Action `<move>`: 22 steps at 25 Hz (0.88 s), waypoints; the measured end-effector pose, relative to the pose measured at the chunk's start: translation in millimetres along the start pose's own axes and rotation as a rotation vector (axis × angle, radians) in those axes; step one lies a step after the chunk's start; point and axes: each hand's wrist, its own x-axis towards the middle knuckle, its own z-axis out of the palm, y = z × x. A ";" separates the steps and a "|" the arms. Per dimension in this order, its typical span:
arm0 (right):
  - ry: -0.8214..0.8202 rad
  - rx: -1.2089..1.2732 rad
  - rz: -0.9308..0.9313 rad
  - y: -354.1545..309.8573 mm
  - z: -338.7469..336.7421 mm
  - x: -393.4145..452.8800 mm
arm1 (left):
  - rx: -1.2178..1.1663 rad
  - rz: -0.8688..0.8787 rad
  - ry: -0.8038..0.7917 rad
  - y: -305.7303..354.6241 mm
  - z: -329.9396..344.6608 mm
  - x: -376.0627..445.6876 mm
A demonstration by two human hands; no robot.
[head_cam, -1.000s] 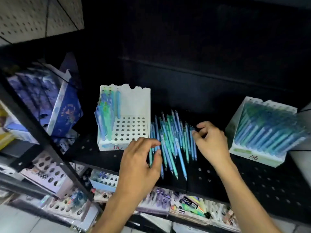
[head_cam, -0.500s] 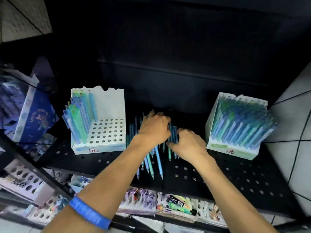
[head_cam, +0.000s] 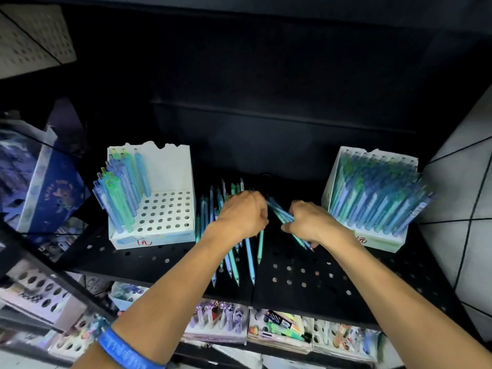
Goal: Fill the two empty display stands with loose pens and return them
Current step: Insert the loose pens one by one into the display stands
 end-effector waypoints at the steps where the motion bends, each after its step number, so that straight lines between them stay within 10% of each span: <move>1: 0.001 -0.010 0.000 -0.7 -0.9 0.6 | -0.013 0.010 -0.012 0.5 -0.9 -2.0; 13: 0.152 -0.169 -0.034 -8.2 10.4 -6.2 | -0.095 0.032 0.160 3.9 -1.9 -20.7; 15: 0.185 0.084 -0.080 -4.4 -1.0 -15.2 | -0.332 -0.067 0.348 3.3 -1.2 -23.0; 19: 0.251 0.416 -0.307 -32.8 -3.1 -48.8 | -1.447 -0.303 -0.011 20.0 -11.4 -30.4; 22: 0.207 0.419 -0.463 -43.0 3.4 -54.5 | -1.703 -0.371 0.143 28.3 -14.9 -36.9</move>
